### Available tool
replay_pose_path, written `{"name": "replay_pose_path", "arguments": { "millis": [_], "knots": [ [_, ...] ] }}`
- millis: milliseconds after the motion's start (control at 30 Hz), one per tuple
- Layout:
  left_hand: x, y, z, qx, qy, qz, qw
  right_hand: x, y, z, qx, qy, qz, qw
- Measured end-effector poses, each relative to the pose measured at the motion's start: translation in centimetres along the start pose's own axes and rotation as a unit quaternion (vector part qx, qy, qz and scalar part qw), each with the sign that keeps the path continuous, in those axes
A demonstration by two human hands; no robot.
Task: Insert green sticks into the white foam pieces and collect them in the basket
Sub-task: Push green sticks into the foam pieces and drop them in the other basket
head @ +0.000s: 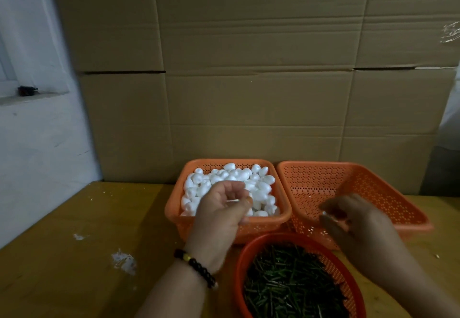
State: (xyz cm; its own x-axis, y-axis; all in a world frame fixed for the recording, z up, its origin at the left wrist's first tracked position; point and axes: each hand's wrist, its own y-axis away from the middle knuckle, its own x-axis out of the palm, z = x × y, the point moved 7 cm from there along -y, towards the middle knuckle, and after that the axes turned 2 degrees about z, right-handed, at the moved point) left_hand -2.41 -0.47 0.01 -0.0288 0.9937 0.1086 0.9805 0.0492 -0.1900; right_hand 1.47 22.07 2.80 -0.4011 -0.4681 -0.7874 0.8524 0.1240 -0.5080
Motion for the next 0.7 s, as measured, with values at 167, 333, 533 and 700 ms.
{"name": "replay_pose_path", "arguments": {
  "millis": [167,333,533,700],
  "knots": [
    [-2.4,-4.9,-0.7,0.055,-0.360,0.009,0.931,4.9,4.3,2.3,-0.073,0.041,0.214,0.973],
    [-2.0,-7.8,1.7,0.012,-0.595,0.119,0.795,7.4,5.8,2.3,-0.084,0.060,0.276,0.956],
    [-0.9,-8.8,2.5,-0.019,-0.697,0.180,0.693,7.6,5.6,2.9,-0.110,0.095,0.261,0.954],
    [0.6,-9.7,2.1,0.035,-0.713,0.153,0.684,7.5,5.3,3.6,-0.111,0.079,0.256,0.957]
  ]
}}
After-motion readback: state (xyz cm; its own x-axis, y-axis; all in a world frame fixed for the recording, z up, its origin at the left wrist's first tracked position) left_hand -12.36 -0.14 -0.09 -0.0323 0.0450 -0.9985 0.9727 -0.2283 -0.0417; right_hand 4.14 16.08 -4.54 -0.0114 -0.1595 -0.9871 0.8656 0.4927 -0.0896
